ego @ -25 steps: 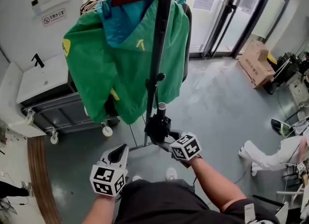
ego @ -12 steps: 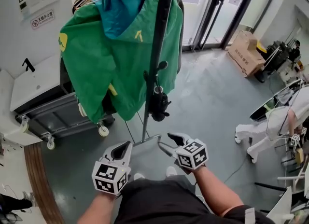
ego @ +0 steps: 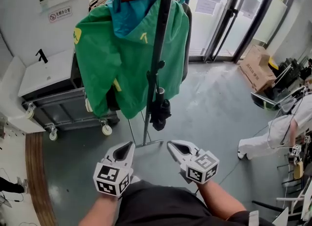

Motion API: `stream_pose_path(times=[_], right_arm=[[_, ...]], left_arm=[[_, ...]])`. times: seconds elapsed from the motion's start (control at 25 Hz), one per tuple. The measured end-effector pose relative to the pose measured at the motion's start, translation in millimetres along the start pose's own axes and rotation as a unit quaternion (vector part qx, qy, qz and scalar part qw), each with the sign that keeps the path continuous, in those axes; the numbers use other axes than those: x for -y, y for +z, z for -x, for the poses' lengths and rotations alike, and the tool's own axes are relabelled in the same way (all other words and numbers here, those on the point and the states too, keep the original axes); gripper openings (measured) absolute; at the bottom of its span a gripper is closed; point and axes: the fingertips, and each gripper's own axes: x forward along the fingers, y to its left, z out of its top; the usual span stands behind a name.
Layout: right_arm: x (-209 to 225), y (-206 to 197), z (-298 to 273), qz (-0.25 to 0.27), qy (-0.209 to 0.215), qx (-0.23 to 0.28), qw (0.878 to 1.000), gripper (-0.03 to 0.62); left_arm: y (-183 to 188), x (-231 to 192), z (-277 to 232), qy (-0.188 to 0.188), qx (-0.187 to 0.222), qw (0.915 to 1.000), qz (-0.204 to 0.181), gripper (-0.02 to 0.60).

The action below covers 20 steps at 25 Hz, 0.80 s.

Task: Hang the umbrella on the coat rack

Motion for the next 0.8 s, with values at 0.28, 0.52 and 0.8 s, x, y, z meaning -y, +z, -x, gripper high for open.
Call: stream_pose_path(times=[0.28, 0.52, 0.8], right_arm=[[0, -6, 49, 0.027, 0.048, -0.002, 0.998, 0.011], [2, -18, 97, 0.040, 0.074, -0.005, 0.996, 0.011], [12, -35, 141, 0.041, 0.092, -0.004, 0.995, 0.010]], left_arm=[[-7, 59, 6, 0.035, 0.018, 0.9991, 0.017, 0.015], [-27, 102, 13, 0.069, 0.014, 0.9970, 0.031, 0.015], [-42, 152, 25, 0.096, 0.019, 0.9941, 0.046, 0.015]])
